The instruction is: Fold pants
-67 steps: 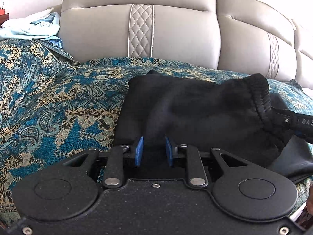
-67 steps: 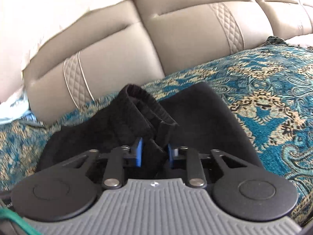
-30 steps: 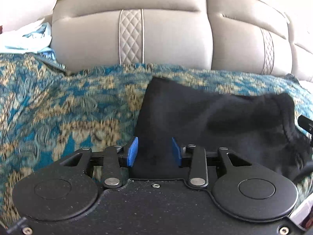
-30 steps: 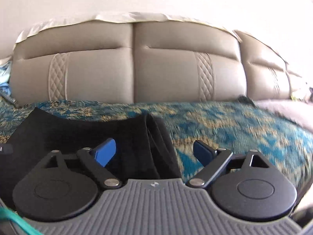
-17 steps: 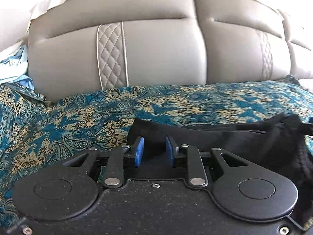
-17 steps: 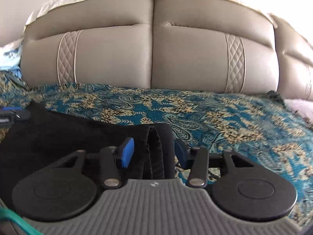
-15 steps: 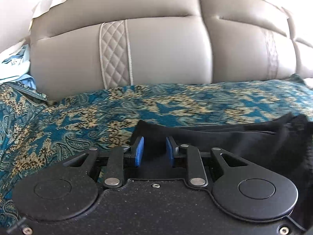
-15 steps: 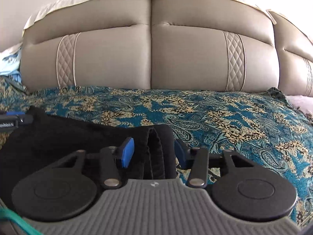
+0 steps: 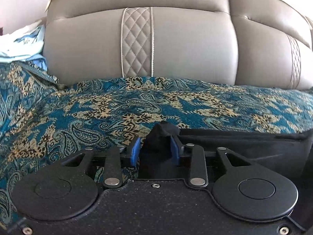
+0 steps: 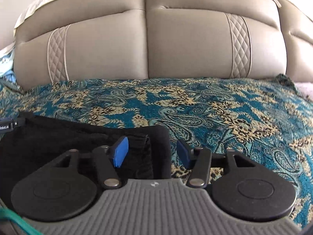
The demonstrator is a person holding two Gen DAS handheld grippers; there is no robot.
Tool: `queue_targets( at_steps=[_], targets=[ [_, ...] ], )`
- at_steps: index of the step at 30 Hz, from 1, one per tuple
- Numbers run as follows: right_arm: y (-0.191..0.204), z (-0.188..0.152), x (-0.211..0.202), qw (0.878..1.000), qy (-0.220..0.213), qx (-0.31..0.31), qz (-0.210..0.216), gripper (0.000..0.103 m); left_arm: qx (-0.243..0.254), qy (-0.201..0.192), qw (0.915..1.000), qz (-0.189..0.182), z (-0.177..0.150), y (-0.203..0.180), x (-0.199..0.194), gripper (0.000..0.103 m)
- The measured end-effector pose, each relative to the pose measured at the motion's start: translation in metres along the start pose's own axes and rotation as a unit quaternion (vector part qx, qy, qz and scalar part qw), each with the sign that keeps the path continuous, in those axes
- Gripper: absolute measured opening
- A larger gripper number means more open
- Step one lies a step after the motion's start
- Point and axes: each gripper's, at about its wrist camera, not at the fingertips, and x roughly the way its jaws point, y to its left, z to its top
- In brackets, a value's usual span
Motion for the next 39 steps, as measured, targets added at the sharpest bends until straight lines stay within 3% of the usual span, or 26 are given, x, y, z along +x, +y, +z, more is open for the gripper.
queue_targets(
  at_steps=[3, 6, 9, 13, 17, 21, 26, 30, 34, 36, 39],
  targets=[
    [-0.014, 0.001, -0.001, 0.999, -0.004, 0.045, 0.003, 0.067, -0.009, 0.000, 0.9999, 0.005, 0.003, 0.002, 0.000, 0.034],
    [-0.025, 0.001, -0.013, 0.995, -0.026, 0.086, 0.037, 0.068, -0.019, -0.022, 0.9995, 0.013, 0.009, 0.005, -0.015, 0.030],
    [-0.025, 0.000, -0.024, 0.993, -0.042, 0.084, 0.067, 0.083, -0.013, -0.032, 0.9994, -0.003, 0.013, 0.008, -0.031, 0.029],
    [-0.017, -0.004, -0.021, 0.993, -0.024, 0.065, 0.097, 0.091, 0.005, -0.001, 0.9994, -0.035, 0.009, 0.011, -0.037, 0.033],
    [-0.011, -0.009, -0.006, 0.996, 0.011, 0.039, 0.075, 0.093, 0.003, 0.040, 0.9975, -0.058, 0.003, 0.017, -0.030, 0.037],
    [-0.018, -0.008, 0.003, 0.996, 0.026, 0.054, 0.071, 0.097, -0.015, 0.063, 0.9954, -0.071, 0.001, 0.023, -0.019, 0.042],
    [-0.025, -0.009, 0.010, 0.993, 0.040, 0.059, 0.090, 0.097, -0.032, 0.082, 0.9911, -0.101, 0.006, 0.027, -0.008, 0.043],
    [-0.026, -0.011, 0.015, 0.993, 0.036, 0.034, 0.108, 0.095, -0.041, 0.088, 0.9891, -0.111, 0.007, 0.029, 0.000, 0.053],
    [-0.026, -0.011, 0.014, 0.992, 0.032, 0.034, 0.117, 0.090, -0.051, 0.091, 0.9865, -0.126, 0.008, 0.033, 0.002, 0.056],
    [-0.025, -0.012, 0.012, 0.991, 0.029, 0.036, 0.128, 0.082, -0.053, 0.095, 0.9823, -0.153, 0.009, 0.035, 0.001, 0.055],
    [-0.021, -0.012, 0.011, 0.988, 0.029, 0.039, 0.144, 0.073, -0.063, 0.102, 0.9693, -0.214, 0.011, 0.044, -0.002, 0.055]
  ],
)
